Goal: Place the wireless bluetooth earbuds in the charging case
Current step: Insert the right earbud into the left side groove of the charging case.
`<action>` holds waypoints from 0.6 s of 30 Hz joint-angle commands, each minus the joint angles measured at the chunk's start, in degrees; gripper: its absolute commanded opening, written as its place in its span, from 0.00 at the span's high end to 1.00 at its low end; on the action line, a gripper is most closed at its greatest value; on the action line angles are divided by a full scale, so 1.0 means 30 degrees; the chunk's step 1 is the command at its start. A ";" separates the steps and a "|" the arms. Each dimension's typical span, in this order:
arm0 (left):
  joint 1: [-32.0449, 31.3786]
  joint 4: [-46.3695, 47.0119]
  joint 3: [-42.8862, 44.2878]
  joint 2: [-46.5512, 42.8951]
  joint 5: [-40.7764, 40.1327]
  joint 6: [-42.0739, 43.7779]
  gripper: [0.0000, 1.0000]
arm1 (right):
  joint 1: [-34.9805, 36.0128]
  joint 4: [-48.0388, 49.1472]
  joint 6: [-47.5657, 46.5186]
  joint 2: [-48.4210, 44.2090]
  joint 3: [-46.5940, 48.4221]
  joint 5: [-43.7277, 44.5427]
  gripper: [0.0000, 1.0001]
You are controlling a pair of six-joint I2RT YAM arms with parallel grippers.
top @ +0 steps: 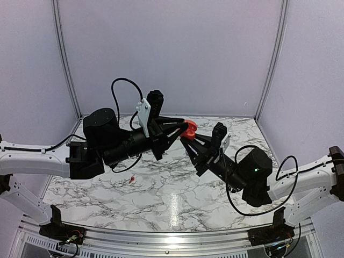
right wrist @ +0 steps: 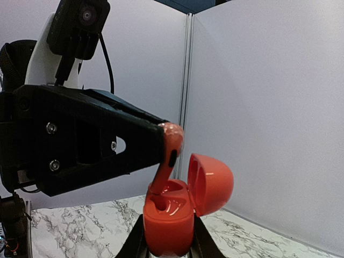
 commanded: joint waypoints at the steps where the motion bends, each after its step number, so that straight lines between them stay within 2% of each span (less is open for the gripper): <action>1: -0.0117 0.0662 0.0644 0.0286 0.0149 -0.0063 0.90 | 0.0160 0.0135 0.0295 -0.0130 0.0836 -0.0144 1.00; 18: -0.0117 0.0658 0.0237 0.0447 0.0182 -0.0046 0.90 | 0.0160 0.0667 0.0821 -0.0240 0.1078 0.0169 1.00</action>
